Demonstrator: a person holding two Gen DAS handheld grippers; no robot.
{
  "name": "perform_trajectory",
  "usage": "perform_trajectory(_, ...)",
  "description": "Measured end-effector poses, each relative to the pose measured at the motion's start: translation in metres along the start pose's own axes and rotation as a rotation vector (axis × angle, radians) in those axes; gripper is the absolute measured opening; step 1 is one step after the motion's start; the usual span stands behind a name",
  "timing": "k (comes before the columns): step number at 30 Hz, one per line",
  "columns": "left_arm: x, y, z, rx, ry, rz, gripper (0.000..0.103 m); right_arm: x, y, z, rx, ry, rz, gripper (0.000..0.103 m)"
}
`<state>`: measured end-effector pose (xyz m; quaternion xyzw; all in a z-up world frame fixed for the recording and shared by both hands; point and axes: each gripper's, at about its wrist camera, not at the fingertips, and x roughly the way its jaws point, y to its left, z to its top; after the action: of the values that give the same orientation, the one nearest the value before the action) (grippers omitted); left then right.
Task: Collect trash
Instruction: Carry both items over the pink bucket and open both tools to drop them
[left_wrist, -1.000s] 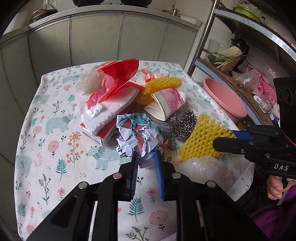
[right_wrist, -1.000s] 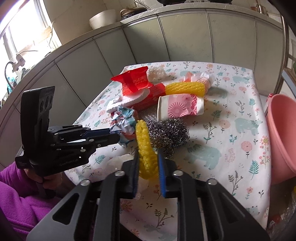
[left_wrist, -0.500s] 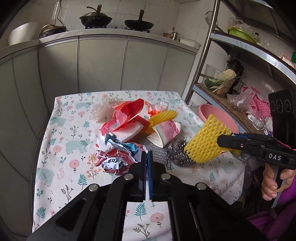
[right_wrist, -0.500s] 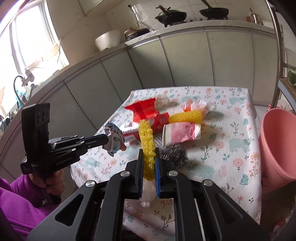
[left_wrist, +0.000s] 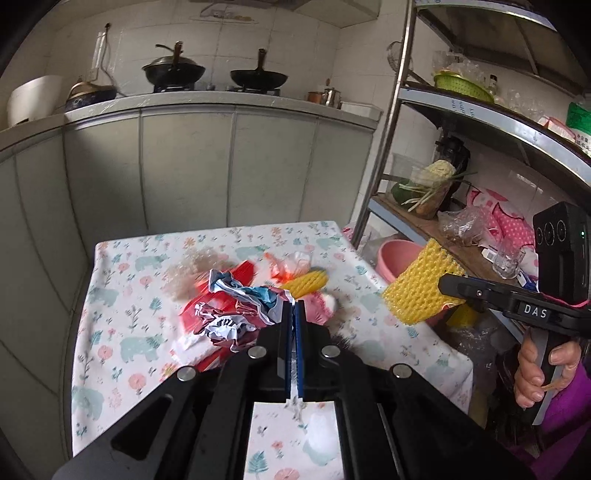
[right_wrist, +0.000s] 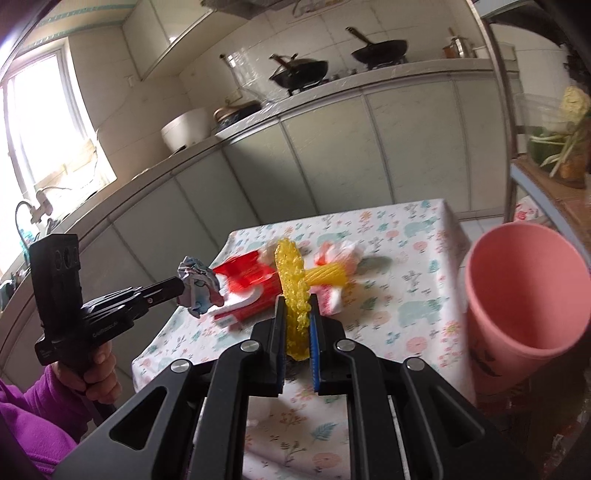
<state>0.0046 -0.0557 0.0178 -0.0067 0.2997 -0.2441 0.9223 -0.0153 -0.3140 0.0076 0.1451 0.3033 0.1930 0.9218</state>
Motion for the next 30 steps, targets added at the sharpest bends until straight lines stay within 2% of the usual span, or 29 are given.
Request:
perform_trajectory(10,0.057,-0.085,0.049,0.132,-0.007,-0.166,0.001,-0.042,-0.07,0.008,0.114,-0.126,-0.232,0.011)
perform_trajectory(17,0.122,-0.156,0.072,0.19,0.065,-0.302,0.001,-0.047,-0.112,0.001,0.166,-0.144,-0.383,0.011)
perform_trajectory(20,0.151,-0.178,0.073,0.206,0.114,-0.333,0.001,-0.046,-0.131,-0.002,0.188,-0.144,-0.406,0.011)
perform_trajectory(25,0.201,-0.208,0.061,0.229,0.214,-0.342,0.001,-0.036,-0.161,-0.011,0.248,-0.116,-0.431,0.011)
perform_trajectory(30,0.234,-0.222,0.048,0.232,0.279,-0.341,0.001,-0.028,-0.181,-0.018,0.264,-0.091,-0.451,0.011)
